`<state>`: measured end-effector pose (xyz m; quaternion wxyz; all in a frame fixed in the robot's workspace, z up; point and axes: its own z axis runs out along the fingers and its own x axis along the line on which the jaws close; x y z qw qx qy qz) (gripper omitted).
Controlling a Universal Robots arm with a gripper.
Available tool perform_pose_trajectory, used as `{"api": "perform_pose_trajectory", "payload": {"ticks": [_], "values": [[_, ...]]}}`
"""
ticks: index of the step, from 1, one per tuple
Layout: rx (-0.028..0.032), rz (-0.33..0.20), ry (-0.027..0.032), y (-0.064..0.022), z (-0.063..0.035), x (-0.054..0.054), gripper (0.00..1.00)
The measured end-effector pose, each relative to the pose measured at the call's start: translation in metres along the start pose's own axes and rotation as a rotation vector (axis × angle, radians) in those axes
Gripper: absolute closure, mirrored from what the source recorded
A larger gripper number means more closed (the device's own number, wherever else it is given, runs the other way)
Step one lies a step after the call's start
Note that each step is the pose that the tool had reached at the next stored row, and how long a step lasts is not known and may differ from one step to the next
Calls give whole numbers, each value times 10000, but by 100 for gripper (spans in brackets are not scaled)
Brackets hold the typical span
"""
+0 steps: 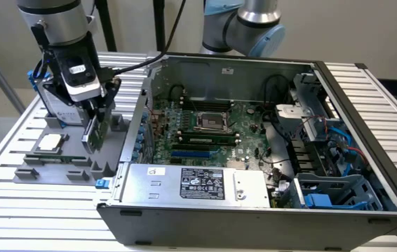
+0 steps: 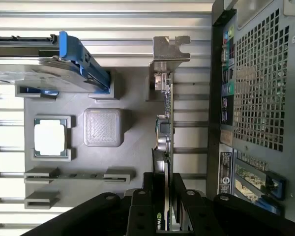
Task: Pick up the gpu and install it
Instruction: 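Pick up the gpu and move the gpu toward the slot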
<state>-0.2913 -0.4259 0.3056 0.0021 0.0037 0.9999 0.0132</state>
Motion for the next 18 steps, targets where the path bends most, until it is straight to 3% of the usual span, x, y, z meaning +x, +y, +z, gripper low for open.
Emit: {"api": "perform_pose_trajectory", "payload": {"ticks": [9,18], "values": [[-1,1,23,11,-409,-75,73],[0,2,44,23,-819,-264,73]]}}
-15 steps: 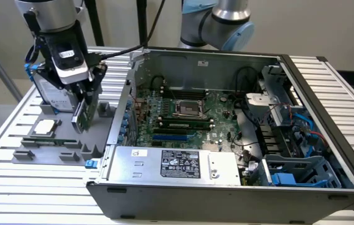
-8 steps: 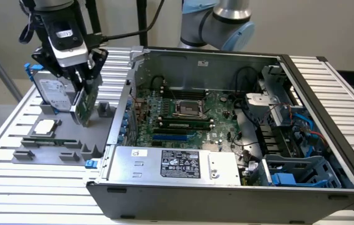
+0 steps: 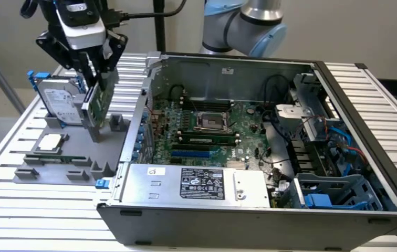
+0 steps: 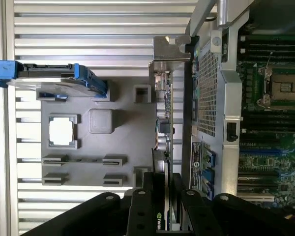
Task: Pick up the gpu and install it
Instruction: 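Pick up the gpu and move the gpu toward the slot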
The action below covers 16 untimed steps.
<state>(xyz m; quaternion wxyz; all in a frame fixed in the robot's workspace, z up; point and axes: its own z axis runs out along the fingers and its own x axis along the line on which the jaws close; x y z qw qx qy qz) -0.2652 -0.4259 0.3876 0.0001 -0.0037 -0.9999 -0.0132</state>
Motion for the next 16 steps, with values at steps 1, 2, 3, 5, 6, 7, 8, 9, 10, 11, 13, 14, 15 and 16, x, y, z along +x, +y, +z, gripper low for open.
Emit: {"api": "perform_pose_trajectory", "payload": {"ticks": [1,2,3,5,6,7,8,9,10,11,13,14,15,16], "values": [[0,0,3,1,-45,-31,73],[-1,0,8,3,-90,-66,73],[0,0,18,4,-136,-107,73],[-2,0,42,7,-226,-196,73],[-2,1,59,9,-270,-241,73],[-5,2,74,10,-310,-286,73],[-8,1,91,12,-347,-331,73],[-12,3,111,13,-377,-376,73],[-23,3,129,14,-395,-419,73],[-38,4,143,14,-405,-464,73],[-86,2,160,15,-412,-558,73],[-112,3,165,15,-414,-604,73],[-135,4,169,16,-415,-649,73],[-157,2,172,16,-415,-694,73]]}}
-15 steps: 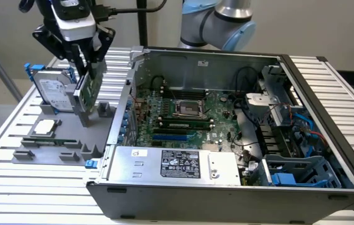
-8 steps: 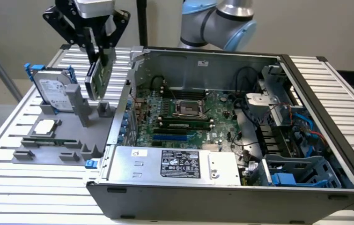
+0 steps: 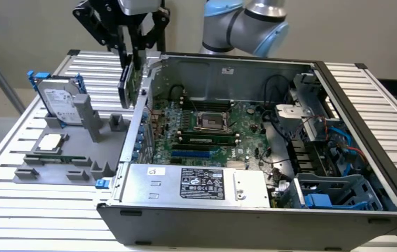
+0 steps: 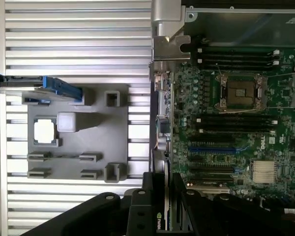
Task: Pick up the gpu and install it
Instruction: 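Pick up the gpu and move the gpu toward the slot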
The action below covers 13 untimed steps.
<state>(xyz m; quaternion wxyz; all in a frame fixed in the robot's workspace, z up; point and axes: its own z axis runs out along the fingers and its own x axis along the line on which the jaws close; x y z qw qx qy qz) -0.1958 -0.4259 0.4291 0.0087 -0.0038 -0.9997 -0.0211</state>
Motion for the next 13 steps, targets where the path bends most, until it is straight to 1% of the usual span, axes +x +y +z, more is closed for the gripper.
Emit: {"api": "perform_pose_trajectory", "payload": {"ticks": [2,7,13], "values": [[-42,0,4,1,-1,-90,73],[-114,0,14,1,-5,-319,73],[-177,-1,23,-5,-10,-591,73]]}}
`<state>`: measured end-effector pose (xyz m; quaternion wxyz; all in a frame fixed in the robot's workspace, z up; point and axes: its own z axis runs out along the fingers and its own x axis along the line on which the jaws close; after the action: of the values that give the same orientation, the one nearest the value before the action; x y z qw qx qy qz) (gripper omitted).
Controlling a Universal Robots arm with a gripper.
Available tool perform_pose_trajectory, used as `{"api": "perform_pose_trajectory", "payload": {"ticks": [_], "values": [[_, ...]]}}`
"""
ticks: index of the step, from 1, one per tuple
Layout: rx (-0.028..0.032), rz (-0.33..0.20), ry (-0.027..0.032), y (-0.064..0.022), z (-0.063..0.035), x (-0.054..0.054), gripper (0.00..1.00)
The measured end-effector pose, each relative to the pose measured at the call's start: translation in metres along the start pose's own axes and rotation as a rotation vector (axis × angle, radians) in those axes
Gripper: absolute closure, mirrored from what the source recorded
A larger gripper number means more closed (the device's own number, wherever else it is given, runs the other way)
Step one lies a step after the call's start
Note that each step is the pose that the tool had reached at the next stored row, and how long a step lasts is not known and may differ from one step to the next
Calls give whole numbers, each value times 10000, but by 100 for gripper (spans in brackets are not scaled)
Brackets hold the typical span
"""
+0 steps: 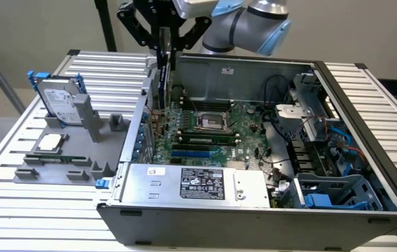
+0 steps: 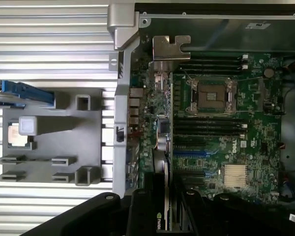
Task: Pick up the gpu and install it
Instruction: 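Pick up the gpu and move the gpu toward the slot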
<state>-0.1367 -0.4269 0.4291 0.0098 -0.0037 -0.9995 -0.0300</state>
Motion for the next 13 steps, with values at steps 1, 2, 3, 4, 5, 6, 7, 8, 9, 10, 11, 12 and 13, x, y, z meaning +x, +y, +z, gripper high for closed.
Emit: {"api": "perform_pose_trajectory", "payload": {"ticks": [1,2,3,4,5,6,7,8,9,10,11,12,13], "values": [[-6,0,1,-2,-1,-45,73],[-11,-1,2,-5,-1,-90,73],[-16,0,4,-7,-2,-135,73],[-21,0,5,-10,-2,-180,73],[-22,-1,5,-14,-2,-227,73],[-24,-1,6,-18,0,-271,73],[-26,0,5,-22,3,-316,73],[-27,0,5,-28,6,-366,73],[-27,0,6,-34,9,-411,73],[-27,0,6,-39,12,-456,73],[-27,0,6,-45,16,-498,73],[-28,-1,6,-52,21,-548,73],[-29,-1,5,-58,25,-592,73]]}}
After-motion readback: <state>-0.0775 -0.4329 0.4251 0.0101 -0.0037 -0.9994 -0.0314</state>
